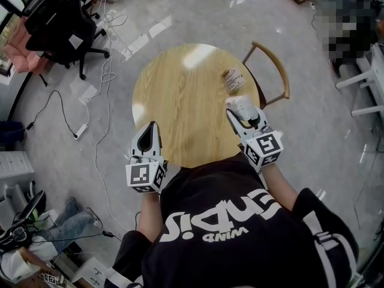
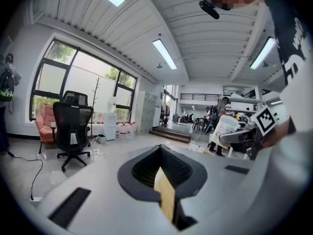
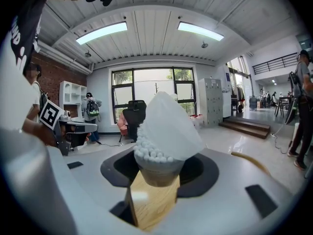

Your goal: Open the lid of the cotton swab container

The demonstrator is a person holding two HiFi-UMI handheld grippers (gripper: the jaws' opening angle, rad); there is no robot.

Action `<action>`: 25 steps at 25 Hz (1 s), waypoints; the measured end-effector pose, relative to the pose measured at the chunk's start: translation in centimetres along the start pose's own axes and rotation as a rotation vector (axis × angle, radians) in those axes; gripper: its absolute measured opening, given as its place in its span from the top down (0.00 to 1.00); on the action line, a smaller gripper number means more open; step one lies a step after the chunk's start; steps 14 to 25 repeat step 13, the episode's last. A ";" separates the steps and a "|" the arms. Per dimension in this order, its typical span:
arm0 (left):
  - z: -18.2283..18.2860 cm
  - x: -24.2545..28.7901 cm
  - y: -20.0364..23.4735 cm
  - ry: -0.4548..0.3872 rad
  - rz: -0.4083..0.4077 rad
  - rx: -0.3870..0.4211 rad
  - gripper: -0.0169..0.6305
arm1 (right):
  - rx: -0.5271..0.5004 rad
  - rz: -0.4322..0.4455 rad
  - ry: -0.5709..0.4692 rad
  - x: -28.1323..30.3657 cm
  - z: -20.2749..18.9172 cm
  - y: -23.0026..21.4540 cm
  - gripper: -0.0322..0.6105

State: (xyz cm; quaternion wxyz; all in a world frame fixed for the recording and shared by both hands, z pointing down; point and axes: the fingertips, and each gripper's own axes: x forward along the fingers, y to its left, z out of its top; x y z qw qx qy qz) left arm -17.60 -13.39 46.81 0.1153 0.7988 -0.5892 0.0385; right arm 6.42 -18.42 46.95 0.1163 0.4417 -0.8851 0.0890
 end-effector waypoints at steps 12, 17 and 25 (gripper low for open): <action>-0.4 0.1 -0.5 0.015 -0.009 -0.006 0.96 | -0.004 0.014 0.012 0.0 -0.1 0.2 0.64; -0.4 0.0 -0.5 0.017 -0.011 -0.003 0.96 | -0.004 0.016 0.012 0.0 -0.1 0.4 0.64; -0.4 0.0 -0.5 0.017 -0.011 -0.003 0.96 | -0.004 0.016 0.012 0.0 -0.1 0.4 0.64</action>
